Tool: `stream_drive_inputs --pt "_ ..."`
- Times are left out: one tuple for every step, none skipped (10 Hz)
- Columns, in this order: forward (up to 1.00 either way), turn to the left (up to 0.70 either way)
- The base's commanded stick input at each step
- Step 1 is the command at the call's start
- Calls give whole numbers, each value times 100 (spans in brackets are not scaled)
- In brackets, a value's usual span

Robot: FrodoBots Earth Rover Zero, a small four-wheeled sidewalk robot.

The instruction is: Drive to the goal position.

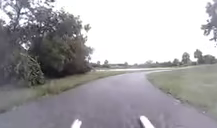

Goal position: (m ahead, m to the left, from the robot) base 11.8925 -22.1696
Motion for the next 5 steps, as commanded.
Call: stream_drive_inputs --pt "70 0" --pt "70 0" --pt "70 0" --pt "70 0" --pt "70 0"
